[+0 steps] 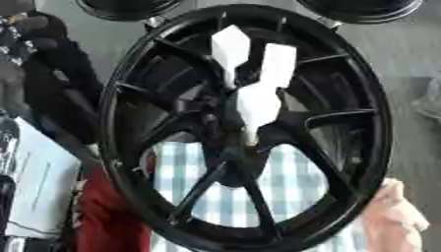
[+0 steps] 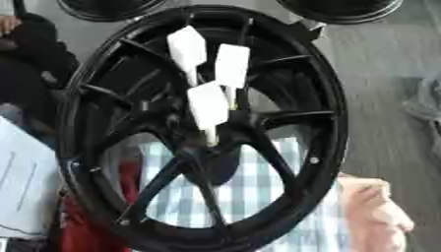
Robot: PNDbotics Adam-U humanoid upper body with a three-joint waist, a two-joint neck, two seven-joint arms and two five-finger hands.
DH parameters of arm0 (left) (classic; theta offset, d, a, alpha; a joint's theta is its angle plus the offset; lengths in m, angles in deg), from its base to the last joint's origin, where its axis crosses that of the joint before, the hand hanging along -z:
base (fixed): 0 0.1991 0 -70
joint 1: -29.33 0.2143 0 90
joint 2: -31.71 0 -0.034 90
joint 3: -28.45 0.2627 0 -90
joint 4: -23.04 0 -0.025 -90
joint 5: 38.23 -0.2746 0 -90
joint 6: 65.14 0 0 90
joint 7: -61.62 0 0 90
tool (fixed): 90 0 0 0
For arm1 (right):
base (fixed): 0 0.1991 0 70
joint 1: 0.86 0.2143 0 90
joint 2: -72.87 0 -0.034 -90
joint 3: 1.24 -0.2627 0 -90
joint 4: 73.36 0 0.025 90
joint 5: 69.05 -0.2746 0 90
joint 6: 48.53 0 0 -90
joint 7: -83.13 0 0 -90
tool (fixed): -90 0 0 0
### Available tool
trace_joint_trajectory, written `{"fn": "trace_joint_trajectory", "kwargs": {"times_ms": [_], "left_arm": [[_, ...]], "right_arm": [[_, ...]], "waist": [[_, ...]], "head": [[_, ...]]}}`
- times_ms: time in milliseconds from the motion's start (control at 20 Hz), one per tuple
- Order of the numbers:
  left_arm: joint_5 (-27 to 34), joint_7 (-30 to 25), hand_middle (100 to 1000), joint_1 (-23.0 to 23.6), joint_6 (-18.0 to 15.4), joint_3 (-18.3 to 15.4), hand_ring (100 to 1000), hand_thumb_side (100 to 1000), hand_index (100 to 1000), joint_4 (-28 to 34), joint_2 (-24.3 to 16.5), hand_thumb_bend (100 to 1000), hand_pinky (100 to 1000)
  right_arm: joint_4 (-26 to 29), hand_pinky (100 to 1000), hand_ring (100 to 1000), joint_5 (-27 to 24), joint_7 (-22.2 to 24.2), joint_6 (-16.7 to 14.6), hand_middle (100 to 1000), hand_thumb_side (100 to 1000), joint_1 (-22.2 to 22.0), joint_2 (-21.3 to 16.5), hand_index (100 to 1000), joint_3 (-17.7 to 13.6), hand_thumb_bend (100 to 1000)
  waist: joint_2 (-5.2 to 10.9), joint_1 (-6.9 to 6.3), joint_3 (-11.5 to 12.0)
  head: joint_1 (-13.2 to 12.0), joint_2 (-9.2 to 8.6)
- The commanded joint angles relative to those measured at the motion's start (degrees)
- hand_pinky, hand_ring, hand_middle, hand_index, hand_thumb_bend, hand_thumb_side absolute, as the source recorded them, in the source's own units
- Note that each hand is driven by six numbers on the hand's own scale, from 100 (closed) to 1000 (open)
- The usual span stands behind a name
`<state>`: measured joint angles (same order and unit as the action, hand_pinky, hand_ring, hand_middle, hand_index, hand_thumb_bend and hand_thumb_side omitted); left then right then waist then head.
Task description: Pull the pin out of the wheel hub.
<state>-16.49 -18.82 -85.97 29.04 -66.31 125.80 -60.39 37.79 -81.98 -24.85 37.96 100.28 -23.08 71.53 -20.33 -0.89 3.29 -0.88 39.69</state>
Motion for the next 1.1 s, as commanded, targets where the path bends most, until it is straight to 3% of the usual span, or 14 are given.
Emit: {"fn": "trace_joint_trajectory", "kwargs": {"times_ms": [50, 600, 750, 800, 850, 1100], "left_arm": [[0.06, 0.15, 697, -0.70, 0.00, -0.18, 693, 768, 764, 1.34, -0.79, 202, 574], [0.04, 0.33, 699, -0.47, 0.06, -0.22, 693, 768, 764, 1.31, -0.83, 203, 574], [-0.09, 0.21, 700, -0.06, 0.18, -0.05, 693, 769, 764, 1.10, -1.38, 203, 574], [-0.15, 0.21, 700, 0.07, 0.19, -0.05, 693, 769, 764, 1.02, -1.52, 203, 574], [-0.19, 0.23, 699, 0.19, 0.20, -0.07, 693, 769, 764, 0.93, -1.64, 203, 574], [-0.39, 0.18, 699, 0.76, 0.28, 0.04, 693, 770, 763, 0.55, -2.17, 203, 574]], "right_arm": [[0.56, 731, 756, 0.48, 0.30, 0.05, 751, 539, 0.58, -1.66, 904, -0.15, 100], [0.16, 733, 760, -0.01, 0.45, 0.18, 755, 540, 1.50, -2.47, 906, 0.02, 100], [-0.04, 746, 775, -0.11, 1.72, 0.19, 773, 523, 2.24, -7.18, 915, 0.68, 100], [0.18, 750, 778, 0.02, 2.24, -0.02, 772, 721, 2.52, -9.21, 916, 0.86, 100], [0.46, 752, 780, 0.20, 2.66, -0.26, 777, 524, 2.84, -11.14, 916, 1.02, 100], [0.86, 768, 789, 0.32, 4.92, -0.59, 783, 495, 5.74, -20.87, 909, 2.87, 100]], "waist": [[1.19, 0.02, 0.13], [1.43, 0.37, 0.64], [2.06, 1.06, 0.38], [2.26, 1.26, 0.29], [2.45, 1.45, 0.22], [3.25, 2.20, -0.16]], "head": [[0.10, -0.45], [-0.54, -0.20], [-0.39, 0.50], [-0.33, 0.64], [-0.27, 0.75], [-0.43, 1.50]]}}
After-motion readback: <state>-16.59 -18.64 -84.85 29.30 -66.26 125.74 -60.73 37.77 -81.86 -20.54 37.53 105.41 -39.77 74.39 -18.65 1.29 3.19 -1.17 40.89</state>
